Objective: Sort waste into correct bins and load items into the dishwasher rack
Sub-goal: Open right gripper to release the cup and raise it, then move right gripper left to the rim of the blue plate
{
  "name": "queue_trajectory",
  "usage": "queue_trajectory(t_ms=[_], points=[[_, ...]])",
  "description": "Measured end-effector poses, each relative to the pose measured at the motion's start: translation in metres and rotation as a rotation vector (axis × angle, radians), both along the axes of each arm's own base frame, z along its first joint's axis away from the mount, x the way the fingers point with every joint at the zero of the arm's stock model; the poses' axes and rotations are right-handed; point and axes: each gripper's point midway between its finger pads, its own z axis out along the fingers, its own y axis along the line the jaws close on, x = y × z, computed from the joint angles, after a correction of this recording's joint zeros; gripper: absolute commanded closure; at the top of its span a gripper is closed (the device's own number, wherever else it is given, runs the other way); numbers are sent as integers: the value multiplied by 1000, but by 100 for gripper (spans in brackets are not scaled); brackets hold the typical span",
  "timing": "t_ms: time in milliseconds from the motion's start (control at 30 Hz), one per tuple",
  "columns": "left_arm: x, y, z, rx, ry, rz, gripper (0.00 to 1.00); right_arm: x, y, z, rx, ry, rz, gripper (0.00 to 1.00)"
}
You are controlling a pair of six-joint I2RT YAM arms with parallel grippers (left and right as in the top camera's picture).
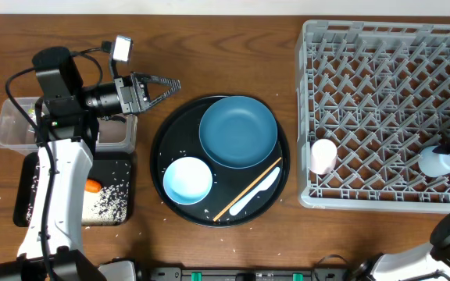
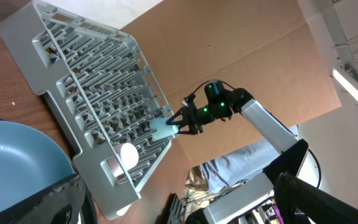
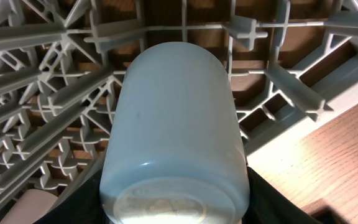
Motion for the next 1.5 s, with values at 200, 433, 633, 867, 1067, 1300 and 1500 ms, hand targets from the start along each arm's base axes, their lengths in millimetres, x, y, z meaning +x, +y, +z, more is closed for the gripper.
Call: queue_trajectory(t_ms=[200,433,633,867,1067,1300,1500], points=[[0,0,0,0,-1,0,2,0,0,0,2,1,-15,39],[0,0,0,0,-1,0,2,-2,2,0,11,10,-23,33],[0,0,0,0,0,0,2,-5,6,9,29,20,-23,35],[0,0,0,0,-1,0,2,26,28,60,106,-138,81,45],[0,0,0,0,0,0,2,72,104,86,158,-262,415,49],[0,0,0,0,0,0,2,119,237,90,62,-349,896,51],[0,0,0,0,0,0,2,133,328,89,-114,-404,1157,49]])
